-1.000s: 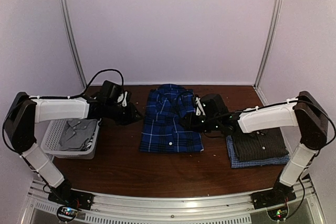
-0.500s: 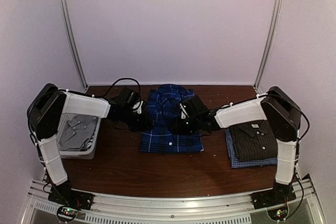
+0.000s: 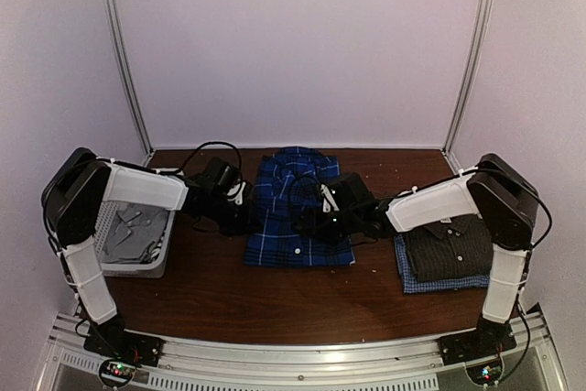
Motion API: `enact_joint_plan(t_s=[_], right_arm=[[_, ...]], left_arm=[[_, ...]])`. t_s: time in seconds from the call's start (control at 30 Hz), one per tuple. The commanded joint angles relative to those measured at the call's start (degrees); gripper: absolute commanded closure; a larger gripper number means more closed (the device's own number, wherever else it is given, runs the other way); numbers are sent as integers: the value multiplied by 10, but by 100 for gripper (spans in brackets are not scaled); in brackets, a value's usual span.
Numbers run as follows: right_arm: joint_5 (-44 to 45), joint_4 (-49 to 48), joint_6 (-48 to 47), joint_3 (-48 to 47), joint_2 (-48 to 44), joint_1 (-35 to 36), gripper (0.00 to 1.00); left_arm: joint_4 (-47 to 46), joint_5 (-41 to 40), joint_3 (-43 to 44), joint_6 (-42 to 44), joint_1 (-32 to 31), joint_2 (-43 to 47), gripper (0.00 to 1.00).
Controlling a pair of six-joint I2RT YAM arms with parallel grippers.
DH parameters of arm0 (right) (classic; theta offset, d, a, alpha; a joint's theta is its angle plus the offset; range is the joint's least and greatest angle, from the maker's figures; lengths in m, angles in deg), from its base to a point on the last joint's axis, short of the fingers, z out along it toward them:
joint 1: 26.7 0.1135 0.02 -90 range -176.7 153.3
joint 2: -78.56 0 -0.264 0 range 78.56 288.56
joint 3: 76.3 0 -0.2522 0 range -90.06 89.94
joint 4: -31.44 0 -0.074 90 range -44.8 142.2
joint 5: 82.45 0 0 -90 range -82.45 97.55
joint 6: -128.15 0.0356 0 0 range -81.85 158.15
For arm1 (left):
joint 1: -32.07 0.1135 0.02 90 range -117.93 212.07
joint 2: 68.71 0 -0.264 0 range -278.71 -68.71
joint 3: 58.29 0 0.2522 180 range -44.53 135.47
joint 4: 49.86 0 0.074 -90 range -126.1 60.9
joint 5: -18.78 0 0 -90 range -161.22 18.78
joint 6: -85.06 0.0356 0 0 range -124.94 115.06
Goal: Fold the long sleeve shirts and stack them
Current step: Smooth out the 2/3-rectangle-folded shirt at the center of the board.
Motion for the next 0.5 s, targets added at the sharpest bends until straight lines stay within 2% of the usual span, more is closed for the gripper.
enact_joint_plan(t_s=[0.0,0.47], right_arm=[[-24,-68,34,24,-23,16,37],[-52,-100,46,-24,28,8,37]], left_arm=[[-20,-2,-11,-2,0,27,99],[-21,-1,-19,-4,0,32,100]])
